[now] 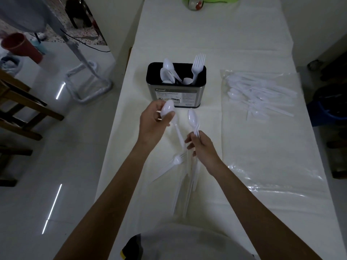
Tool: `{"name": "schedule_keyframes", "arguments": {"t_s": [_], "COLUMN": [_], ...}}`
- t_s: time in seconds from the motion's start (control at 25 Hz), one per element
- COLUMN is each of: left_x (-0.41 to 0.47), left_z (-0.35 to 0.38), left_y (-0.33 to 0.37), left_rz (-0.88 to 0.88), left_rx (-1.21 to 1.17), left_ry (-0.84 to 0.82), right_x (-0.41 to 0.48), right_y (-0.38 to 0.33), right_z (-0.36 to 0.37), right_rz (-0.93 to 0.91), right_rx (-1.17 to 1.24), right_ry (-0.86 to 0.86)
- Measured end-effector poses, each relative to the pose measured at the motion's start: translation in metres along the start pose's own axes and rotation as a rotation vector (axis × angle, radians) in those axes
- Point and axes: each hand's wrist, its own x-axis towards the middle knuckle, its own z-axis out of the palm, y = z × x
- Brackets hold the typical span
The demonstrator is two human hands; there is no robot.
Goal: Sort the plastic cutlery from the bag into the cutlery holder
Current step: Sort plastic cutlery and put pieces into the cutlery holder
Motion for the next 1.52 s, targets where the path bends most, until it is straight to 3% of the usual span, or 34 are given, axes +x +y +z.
{"name": "schedule_keyframes", "arguments": {"t_s": [0.12, 0.32, 0.6, 0.72, 0.8, 0.88, 1.04, 1.32, 1.52], "left_x": [-0.006, -0.017, -0.022, -0.027, -0.031, -0.036, -0.040, -0.041, -0.044], "left_z": [0.013, 0.029, 0.033, 0.041, 0.049, 0.058, 0.064, 0.048, 0.040], "left_y": [-0.003, -0.018, -0.024, -0.016, -0.012, -0.012, -0.016, -0.019, -0.011], "left_rz": [-0.080, -0.157, -0.269, -0.347, -0.383, -0.328, -0.239, -0.154, -0.135], "left_rx": [-0.092, -0.093, 0.015, -0.192, -0.310, -0.224, -0.165, 0.057, 0.035], "left_ry": [-0.042, -0.078, -0.140, -0.181, -0.159, -0.103, 0.071, -0.048, -0.394], "right_x": [-0.002, -0.022, -0.034, -0.036, -0.037, -0.038, -0.041, -0.049, -0.058], "right_y": [0.002, 0.007, 0.026, 0.032, 0.034, 0.037, 0.032, 0.031, 0.019], "right_z": [0.000, -0.001, -0.018, -0.026, -0.027, -0.024, -0.012, -0.019, -0.022], "right_rz": [-0.006, 0.074, 0.084, 0.109, 0.118, 0.131, 0.193, 0.105, 0.132], "right_rx": [-0.042, 0.321, 0.261, 0.274, 0.238, 0.258, 0.505, 0.472, 0.420], "right_ry": [-0.043, -0.144, -0.119, -0.095, -0.099, -0.139, -0.279, -0.307, -0.439]}}
